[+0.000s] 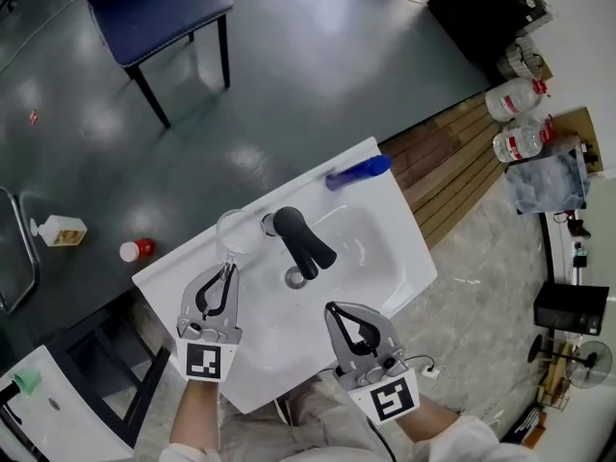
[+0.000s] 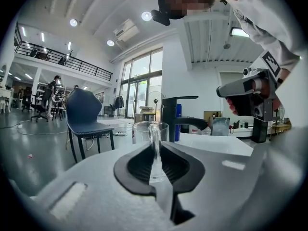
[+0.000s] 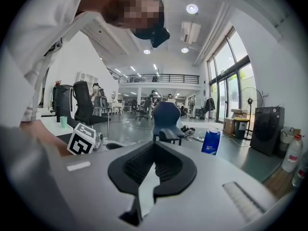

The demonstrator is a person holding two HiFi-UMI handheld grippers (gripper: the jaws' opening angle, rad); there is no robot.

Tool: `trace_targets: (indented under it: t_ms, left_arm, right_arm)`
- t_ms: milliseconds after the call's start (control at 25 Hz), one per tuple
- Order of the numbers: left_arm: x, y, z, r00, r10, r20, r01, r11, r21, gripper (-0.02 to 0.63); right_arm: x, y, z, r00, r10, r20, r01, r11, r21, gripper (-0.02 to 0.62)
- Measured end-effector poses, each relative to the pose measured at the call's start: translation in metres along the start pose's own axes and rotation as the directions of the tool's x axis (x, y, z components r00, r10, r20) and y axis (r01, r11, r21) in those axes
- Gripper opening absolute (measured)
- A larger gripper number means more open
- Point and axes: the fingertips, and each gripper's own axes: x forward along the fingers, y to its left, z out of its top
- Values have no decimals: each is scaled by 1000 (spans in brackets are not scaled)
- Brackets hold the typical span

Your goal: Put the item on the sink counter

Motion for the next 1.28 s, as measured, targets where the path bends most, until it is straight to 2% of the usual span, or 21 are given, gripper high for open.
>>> trace_targets:
  t_ms: [320,640,1280]
  left_arm:
    - [-3,-1,-1,997,16,-72,-16,1000,0,20]
    - [-10,0,-36,971,26,-238,-24,1000,12,28]
    - [-6,-3,-35,963,-18,-270,24,1000,19,37]
  right_arm:
    - [0,-2,1,1000,0,1,0,1000,12,5]
    - [-5,3,0,1000,7,-7,-7,1000,17,5]
    - [-1,5,5,1000,2,-8,-1,1000,15,5]
